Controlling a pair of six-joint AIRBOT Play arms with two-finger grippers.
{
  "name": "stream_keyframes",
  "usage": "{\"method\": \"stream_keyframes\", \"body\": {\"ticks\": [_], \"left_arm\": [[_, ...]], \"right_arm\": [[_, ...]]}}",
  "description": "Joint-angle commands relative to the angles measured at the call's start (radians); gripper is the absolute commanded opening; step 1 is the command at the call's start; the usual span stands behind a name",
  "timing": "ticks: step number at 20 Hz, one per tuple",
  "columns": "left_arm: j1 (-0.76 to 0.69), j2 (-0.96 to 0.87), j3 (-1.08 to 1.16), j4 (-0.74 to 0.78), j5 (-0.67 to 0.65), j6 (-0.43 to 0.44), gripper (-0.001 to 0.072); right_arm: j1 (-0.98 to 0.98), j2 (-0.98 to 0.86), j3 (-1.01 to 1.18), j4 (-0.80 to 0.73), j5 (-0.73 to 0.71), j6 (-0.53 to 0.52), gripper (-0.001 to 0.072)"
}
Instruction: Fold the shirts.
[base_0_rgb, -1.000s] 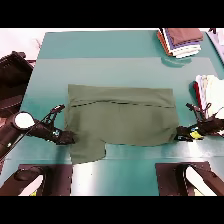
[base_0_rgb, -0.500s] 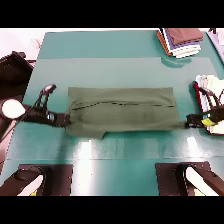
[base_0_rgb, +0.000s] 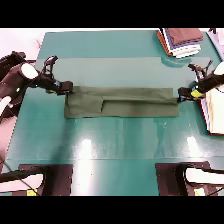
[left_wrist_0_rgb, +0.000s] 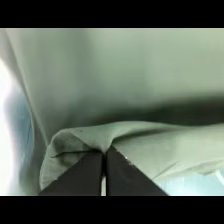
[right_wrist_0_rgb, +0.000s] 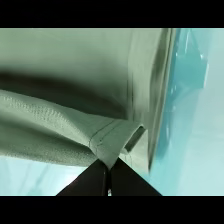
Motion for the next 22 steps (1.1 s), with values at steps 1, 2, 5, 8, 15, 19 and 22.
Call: {"method": "stream_keyframes", "body": {"ticks": [1,2,5,8,15,19,22], "left_arm": [[0.006,-0.109,0.094,-0.036,0.067,0.01,0.0035],[0.006,-0.114,0.1,-0.039,0.079,0.008,0.0311],[0.006,-0.108,0.121,-0.04,0.055,-0.005,0.0538],[0.003,-0.106,0.142,-0.046,-0.002,-0.005,0.0537],[-0.109,-0.118,0.141,-0.135,0.057,0.002,0.0031],[-0.245,-0.16,0.143,-0.145,0.154,-0.009,0.0022],[-0.309,-0.208,0.147,-0.218,0.228,-0.017,0.0021]], "right_arm": [[-0.001,-0.141,0.15,0.119,-0.028,0.008,0.0037],[-0.01,-0.166,0.18,0.172,-0.048,0.008,0.0228],[-0.058,-0.201,0.228,0.331,-0.062,-0.063,0.041],[-0.137,-0.2,0.212,0.352,-0.006,-0.116,0.0411],[-0.315,-0.206,-0.087,0.422,-0.033,-0.19,0.056],[-0.283,-0.252,-0.164,0.514,-0.09,-0.243,0.0503],[-0.23,-0.261,-0.155,0.623,-0.135,-0.302,0.0193]]}}
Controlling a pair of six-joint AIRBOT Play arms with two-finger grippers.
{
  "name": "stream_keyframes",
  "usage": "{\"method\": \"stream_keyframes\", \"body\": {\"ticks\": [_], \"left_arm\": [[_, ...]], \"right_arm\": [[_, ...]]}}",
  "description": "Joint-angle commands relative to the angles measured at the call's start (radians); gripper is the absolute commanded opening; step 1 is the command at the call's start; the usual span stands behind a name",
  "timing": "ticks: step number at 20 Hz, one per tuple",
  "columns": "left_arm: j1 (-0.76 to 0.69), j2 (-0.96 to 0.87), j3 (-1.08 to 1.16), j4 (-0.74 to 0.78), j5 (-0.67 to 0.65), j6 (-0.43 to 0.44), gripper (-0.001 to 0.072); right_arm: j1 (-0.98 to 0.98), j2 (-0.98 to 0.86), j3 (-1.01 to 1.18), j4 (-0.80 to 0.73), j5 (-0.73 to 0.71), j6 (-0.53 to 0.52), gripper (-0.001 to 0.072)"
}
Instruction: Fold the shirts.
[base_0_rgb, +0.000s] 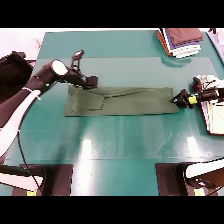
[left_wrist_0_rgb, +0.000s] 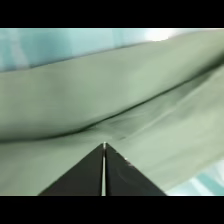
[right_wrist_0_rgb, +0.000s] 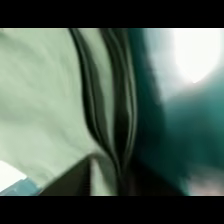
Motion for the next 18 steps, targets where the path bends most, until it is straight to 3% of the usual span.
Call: {"method": "stream_keyframes", "body": {"ticks": [1,2,6,11,18], "left_arm": [[-0.08,-0.063,0.018,-0.08,0.074,-0.011,0.0021],[-0.094,-0.097,0.045,-0.084,0.063,-0.01,0.0021],[-0.151,-0.22,0.184,-0.083,0.053,-0.005,0.0022],[-0.198,-0.368,0.309,-0.087,0.036,-0.003,0.0021],[-0.203,-0.406,0.323,-0.107,0.057,-0.026,0.0022]], "right_arm": [[0.053,-0.013,0.009,0.098,-0.042,-0.062,0.0063],[0.064,-0.008,0.039,0.096,-0.021,-0.063,0.0017],[0.111,0.079,0.201,0.097,0.074,-0.05,0.0017],[0.248,0.211,0.403,0.096,0.085,0.057,0.0017],[0.51,0.198,0.616,0.097,0.082,0.137,0.0017]]}}
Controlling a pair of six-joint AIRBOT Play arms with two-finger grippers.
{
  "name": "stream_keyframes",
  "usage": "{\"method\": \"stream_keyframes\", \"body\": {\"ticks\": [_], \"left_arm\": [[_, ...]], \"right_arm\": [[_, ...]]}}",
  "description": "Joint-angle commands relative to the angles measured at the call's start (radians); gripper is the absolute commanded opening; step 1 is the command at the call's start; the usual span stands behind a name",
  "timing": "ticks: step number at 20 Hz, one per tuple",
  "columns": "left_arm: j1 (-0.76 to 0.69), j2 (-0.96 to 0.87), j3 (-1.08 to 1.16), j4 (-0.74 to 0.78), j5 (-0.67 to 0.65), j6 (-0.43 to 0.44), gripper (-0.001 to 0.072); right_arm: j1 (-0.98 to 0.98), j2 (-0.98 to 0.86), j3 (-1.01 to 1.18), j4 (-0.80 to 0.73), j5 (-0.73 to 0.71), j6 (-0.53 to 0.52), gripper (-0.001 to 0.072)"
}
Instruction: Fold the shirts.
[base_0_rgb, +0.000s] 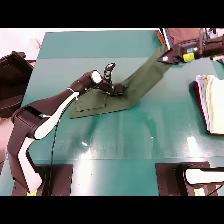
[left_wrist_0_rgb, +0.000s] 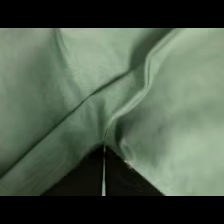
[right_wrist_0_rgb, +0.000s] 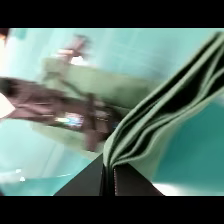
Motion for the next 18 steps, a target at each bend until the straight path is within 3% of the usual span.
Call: {"method": "stream_keyframes", "body": {"ticks": [1,5,9,11,12,13,14,18], "left_arm": [[-0.003,-0.014,0.009,-0.005,0.007,-0.007,0.0021],[0.05,0.003,0.066,0.009,-0.078,-0.008,0.0021],[0.245,0.171,0.164,0.293,-0.239,-0.008,0.0021],[0.372,0.285,0.198,0.415,-0.319,-0.008,0.0021],[0.434,0.344,0.202,0.435,-0.336,-0.008,0.0022],[0.485,0.394,0.202,0.438,-0.339,-0.008,0.0022],[0.531,0.439,0.202,0.437,-0.338,-0.008,0.0021],[0.589,0.518,0.202,0.437,-0.351,0.0,0.0022]], "right_arm": [[0.133,-0.017,0.098,0.001,-0.008,0.048,0.0017],[0.274,-0.085,0.169,0.008,-0.072,0.077,0.0017],[0.455,-0.173,0.181,0.096,-0.228,0.074,0.0017],[0.562,-0.236,0.181,0.17,-0.345,0.021,0.002],[0.613,-0.269,0.181,0.218,-0.397,-0.034,0.0098],[0.664,-0.304,0.182,0.262,-0.451,-0.06,0.0287],[0.7,-0.334,0.189,0.267,-0.483,-0.066,0.0339],[0.654,-0.354,0.212,0.095,-0.396,-0.063,0.0337]]}}
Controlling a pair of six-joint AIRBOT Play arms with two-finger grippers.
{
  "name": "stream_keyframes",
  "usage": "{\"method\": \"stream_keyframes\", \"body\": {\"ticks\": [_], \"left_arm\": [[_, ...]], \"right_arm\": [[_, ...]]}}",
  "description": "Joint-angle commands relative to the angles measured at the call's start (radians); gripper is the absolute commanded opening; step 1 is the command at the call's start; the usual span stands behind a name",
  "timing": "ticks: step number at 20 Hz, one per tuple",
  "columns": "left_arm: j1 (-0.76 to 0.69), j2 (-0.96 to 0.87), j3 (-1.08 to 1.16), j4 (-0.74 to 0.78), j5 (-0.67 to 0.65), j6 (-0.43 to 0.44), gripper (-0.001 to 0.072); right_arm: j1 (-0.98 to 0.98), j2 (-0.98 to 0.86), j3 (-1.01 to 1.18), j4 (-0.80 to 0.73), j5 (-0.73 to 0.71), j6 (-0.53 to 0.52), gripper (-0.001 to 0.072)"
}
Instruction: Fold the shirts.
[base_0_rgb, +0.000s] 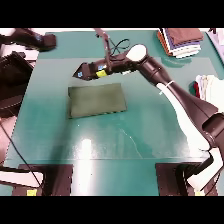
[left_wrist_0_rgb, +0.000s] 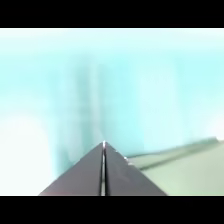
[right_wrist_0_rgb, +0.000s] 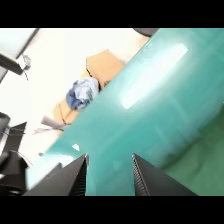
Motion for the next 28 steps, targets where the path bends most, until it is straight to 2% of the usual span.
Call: {"method": "stream_keyframes", "body": {"ticks": [1,3,6,7,8,9,13,18,21,22,23,28], "left_arm": [[0.047,0.068,0.005,0.027,-0.033,0.008,0.0022],[0.009,0.066,-0.002,0.027,-0.021,0.008,0.0021],[-0.064,0.066,-0.023,0.028,0.023,0.009,0.0021],[-0.088,0.066,-0.029,0.028,0.034,0.009,0.0022],[-0.107,0.064,-0.032,0.028,0.04,0.009,0.0022],[-0.126,0.062,-0.032,0.027,0.042,0.009,0.0022],[-0.172,0.049,-0.032,0.025,0.044,0.027,0.0022],[-0.186,0.045,-0.032,-0.01,0.046,0.027,0.0022],[-0.186,0.044,-0.032,-0.051,0.041,0.027,0.0022],[-0.186,0.044,-0.032,-0.064,0.043,0.027,0.0021],[-0.193,0.044,-0.032,-0.066,0.046,0.027,0.0021],[-0.307,0.044,-0.032,-0.039,0.048,0.058,0.0021]], "right_arm": [[-0.043,-0.01,-0.01,-0.138,0.051,0.003,0.0337],[-0.143,0.033,-0.101,-0.241,0.1,0.035,0.0337],[-0.306,0.09,-0.296,-0.383,0.154,0.142,0.0339],[-0.35,0.096,-0.355,-0.378,0.155,0.145,0.0383],[-0.397,0.095,-0.42,-0.342,0.153,0.144,0.0558],[-0.428,0.085,-0.466,-0.294,0.152,0.144,0.0584],[-0.433,0.006,-0.559,-0.108,0.101,0.104,0.0574],[-0.284,-0.114,-0.446,-0.016,0.01,0.099,0.0568],[-0.193,-0.184,-0.322,-0.014,-0.041,0.098,0.0226],[-0.175,-0.2,-0.282,-0.022,-0.045,0.098,0.007],[-0.165,-0.211,-0.243,-0.028,-0.048,0.098,0.0018],[-0.272,-0.125,-0.129,-0.252,0.011,0.148,0.0018]]}}
